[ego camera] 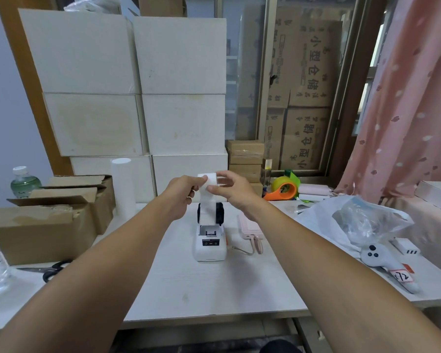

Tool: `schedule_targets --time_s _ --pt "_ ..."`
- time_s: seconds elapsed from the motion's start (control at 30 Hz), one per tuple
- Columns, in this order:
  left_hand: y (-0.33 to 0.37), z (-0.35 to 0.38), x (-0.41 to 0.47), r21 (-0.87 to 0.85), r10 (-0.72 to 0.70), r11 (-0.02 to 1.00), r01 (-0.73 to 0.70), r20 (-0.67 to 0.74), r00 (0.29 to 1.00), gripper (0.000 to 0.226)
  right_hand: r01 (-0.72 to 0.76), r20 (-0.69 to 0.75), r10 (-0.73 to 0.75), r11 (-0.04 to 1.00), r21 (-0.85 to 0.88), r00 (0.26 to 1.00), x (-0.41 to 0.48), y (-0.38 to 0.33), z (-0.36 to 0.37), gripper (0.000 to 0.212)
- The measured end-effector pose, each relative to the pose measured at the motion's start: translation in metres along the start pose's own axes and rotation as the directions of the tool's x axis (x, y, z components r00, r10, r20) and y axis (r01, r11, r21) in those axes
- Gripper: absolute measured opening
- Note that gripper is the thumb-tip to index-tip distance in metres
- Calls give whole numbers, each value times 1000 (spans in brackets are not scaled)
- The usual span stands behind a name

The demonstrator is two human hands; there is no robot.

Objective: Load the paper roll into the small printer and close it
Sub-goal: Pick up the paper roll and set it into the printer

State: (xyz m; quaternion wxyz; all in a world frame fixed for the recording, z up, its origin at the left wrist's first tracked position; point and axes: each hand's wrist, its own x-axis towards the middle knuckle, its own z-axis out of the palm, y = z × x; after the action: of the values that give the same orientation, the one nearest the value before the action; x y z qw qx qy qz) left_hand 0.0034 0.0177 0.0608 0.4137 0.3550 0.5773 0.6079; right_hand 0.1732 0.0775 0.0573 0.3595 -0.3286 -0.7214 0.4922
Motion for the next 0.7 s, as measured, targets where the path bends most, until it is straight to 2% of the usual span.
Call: schedule_targets --time_s 0.1,0.2,0.3,0.5,0.53,0.63,0.7 --pt "2 -2 -2 -1 -16 1000 16 10 1000 19 -29 -16 29 1000 11 999 1 -1 2 50" --pt "2 -1 -2 -22 20 1000 -19 39 999 22 -52 -39 56 993 105 998 2 0 5 46" --pt "1 -2 -3 54 48 997 -50 35 998 22 -89 -33 97 977 194 995 2 0 4 41" --pt "-7 -4 -4 163 70 983 -81 72 995 20 -144 11 149 932 333 989 4 5 -2 48" --pt "-7 -3 -4 132 64 989 -73 71 995 20 -136 8 142 930 341 990 3 4 -3 47" --pt "-7 1 0 7 16 1000 -16 24 1000 39 -101 6 104 949 298 995 0 2 -5 45" --pt "-5 0 3 14 -25 1000 25 2 1000 47 -74 7 74 973 220 997 -1 2 -6 51"
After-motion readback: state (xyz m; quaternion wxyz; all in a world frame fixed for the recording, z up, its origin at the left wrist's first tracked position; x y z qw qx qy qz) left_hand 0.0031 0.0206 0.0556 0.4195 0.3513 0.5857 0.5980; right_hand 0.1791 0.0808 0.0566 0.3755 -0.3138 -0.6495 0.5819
